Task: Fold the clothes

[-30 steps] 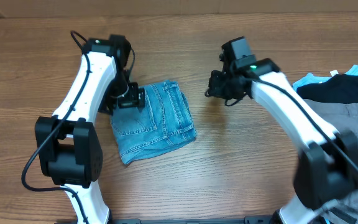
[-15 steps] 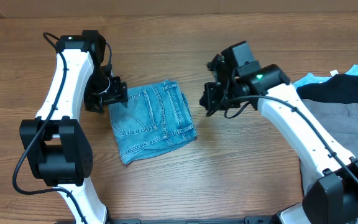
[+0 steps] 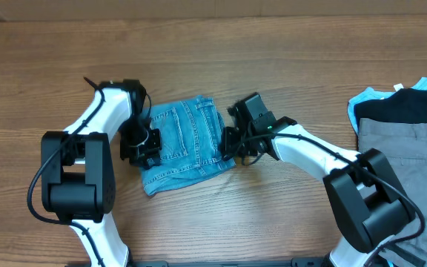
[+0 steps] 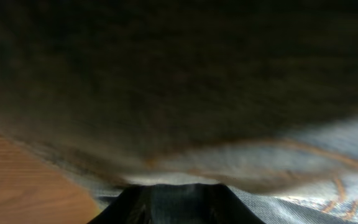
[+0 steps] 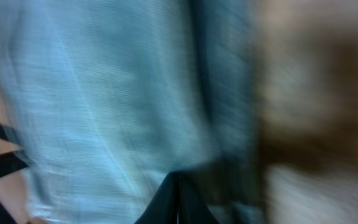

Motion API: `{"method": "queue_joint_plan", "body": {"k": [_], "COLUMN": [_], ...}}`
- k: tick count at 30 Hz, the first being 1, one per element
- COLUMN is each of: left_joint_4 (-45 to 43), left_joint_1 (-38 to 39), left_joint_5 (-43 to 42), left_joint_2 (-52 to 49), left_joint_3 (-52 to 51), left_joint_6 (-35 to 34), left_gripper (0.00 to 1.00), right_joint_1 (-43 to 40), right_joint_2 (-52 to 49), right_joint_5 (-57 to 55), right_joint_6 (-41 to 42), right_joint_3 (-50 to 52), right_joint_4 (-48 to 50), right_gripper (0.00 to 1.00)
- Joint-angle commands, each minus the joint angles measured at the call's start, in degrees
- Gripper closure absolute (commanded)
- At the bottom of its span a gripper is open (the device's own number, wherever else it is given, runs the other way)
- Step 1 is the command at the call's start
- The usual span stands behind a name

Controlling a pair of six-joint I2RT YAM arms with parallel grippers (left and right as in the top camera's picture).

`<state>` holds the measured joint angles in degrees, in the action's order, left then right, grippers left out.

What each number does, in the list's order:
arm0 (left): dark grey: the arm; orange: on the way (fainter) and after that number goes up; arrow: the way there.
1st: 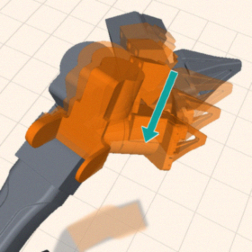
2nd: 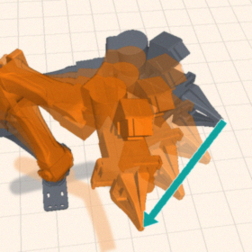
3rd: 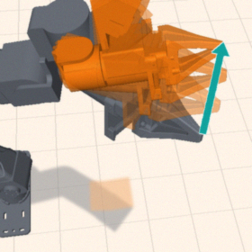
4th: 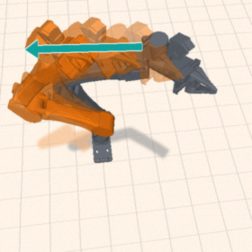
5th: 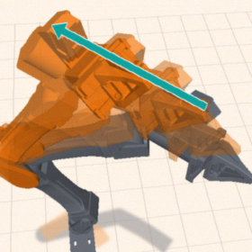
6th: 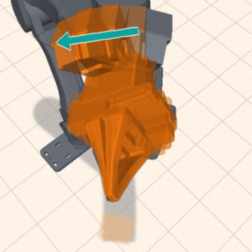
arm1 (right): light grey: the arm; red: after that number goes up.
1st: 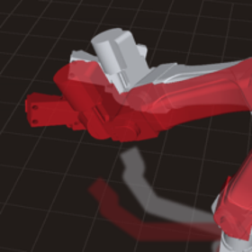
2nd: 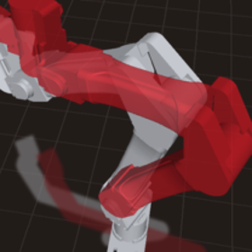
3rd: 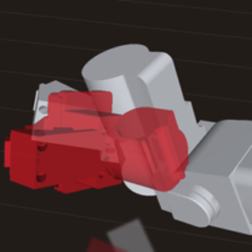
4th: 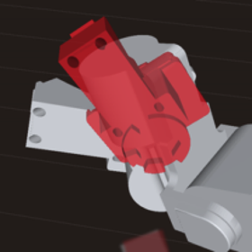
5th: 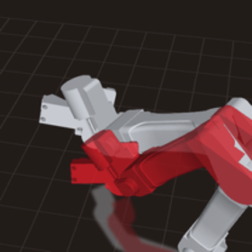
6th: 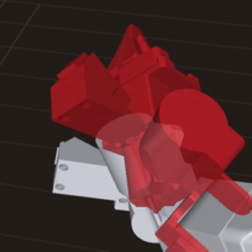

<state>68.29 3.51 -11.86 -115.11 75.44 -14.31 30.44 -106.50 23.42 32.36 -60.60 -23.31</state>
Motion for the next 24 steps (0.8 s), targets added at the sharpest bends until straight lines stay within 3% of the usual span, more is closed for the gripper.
{"method": "queue_joint_plan", "body": {"k": [1, 5, 10, 13, 17, 20, 24], "left_joint_4": [-9.2, -18.43, -18.95, -14.56, -5.44, 4.61, 10.93], "left_joint_1": [-0.76, -0.76, -1.29, -1.4, -1.38, -1.22, -1.18], "left_joint_5": [1.51, 1.62, 1.95, 1.95, 1.95, 1.49, 0.24], "left_joint_2": [0.37, 0.37, 0.39, 0.39, 0.39, 0.39, 0.31], "left_joint_3": [-4.74, -3.32, 4.92, 13.18, 22.95, 28.06, 27.12], "left_joint_6": [-1.68, -2.62, 1.88, 3.48, 3.58, 2.78, 0.52], "left_gripper": [0.62, 0.51, 0.38, 0.37, 0.33, 0.29, 0.29], "right_joint_1": [0.24, 2.86, 4.55, 4.13, 2.16, -1.84, -5.05], "right_joint_2": [-0.98, -0.7, 3.48, 8.52, 13.38, 14.69, 12.72], "right_joint_5": [-4.22, -4.55, -10.14, -12.39, -15.98, -11.61, -5.2], "right_joint_6": [12.24, 17.4, 13.03, 6.49, 4.63, -2.16, -5.25], "right_joint_3": [2.25, 2.29, 1.36, -0.33, -1.6, -1.62, -1.62], "right_joint_4": [-5.64, -13.57, -16.52, -17.73, -15.47, -5.68, 5.55], "right_gripper": [0.96, 0.96, 0.96, 0.96, 0.96, 0.96, 0.96]}}
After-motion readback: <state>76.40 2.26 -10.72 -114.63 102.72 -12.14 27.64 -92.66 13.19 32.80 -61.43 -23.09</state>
